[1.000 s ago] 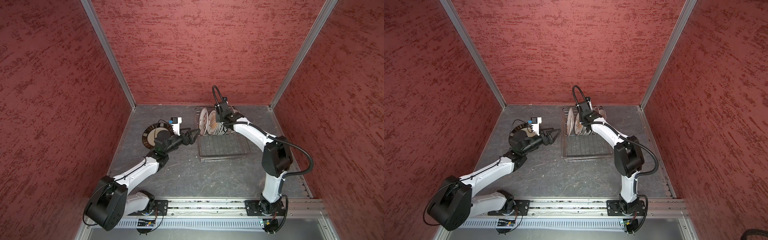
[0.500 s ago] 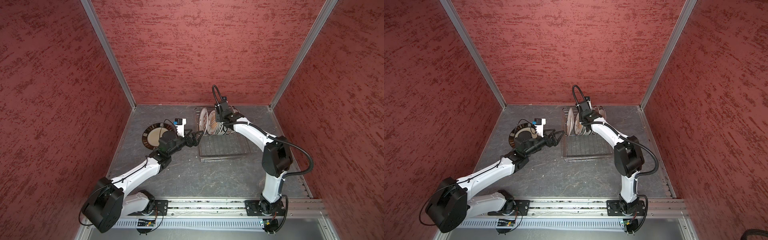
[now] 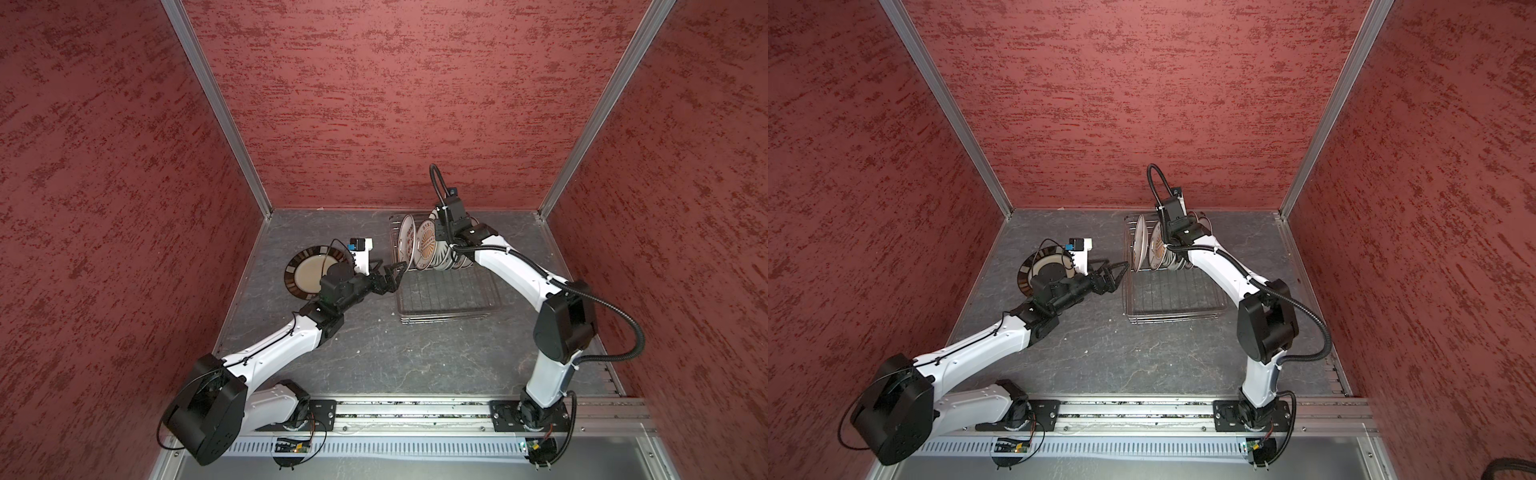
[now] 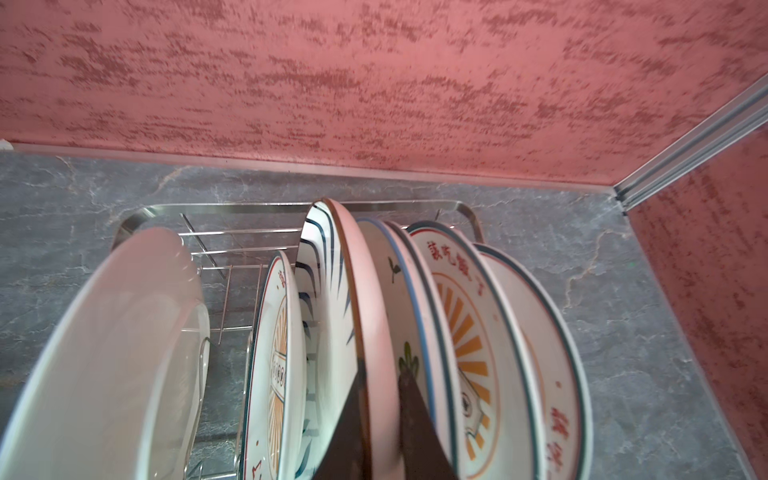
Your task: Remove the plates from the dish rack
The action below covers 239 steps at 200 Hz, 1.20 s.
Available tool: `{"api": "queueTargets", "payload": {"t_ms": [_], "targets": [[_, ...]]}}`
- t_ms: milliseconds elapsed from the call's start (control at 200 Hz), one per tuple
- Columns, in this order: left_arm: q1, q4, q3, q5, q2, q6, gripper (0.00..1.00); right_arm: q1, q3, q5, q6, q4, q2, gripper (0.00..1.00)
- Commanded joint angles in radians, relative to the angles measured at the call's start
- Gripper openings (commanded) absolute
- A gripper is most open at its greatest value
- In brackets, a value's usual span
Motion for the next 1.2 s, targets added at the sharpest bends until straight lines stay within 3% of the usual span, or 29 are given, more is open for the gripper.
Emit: {"api": "queueTargets", "payload": {"t_ms": [0,240,561,1077,1192], "targets": [[-0.006,0.015,0.014,0.01,-0.003,0.014,0.99,0.009,0.003,0.054,-0.039,0.109,-0.09,0.07],[-0.012,0.015,0.018,0.014,-0.012,0.006,1.0,0.019,-0.034,0.118,-0.074,0.116,-0.171,0.08],[-0.038,0.004,0.035,-0.005,-0.007,0.003,0.99,0.024,-0.188,0.112,-0.079,0.211,-0.341,0.07],[-0.065,0.015,-0.004,-0.048,-0.087,-0.04,0.99,0.023,-0.389,0.09,0.006,0.272,-0.609,0.07],[-0.124,-0.044,-0.001,-0.178,-0.134,0.012,0.99,0.023,-0.475,0.042,0.026,0.332,-0.699,0.06]]}}
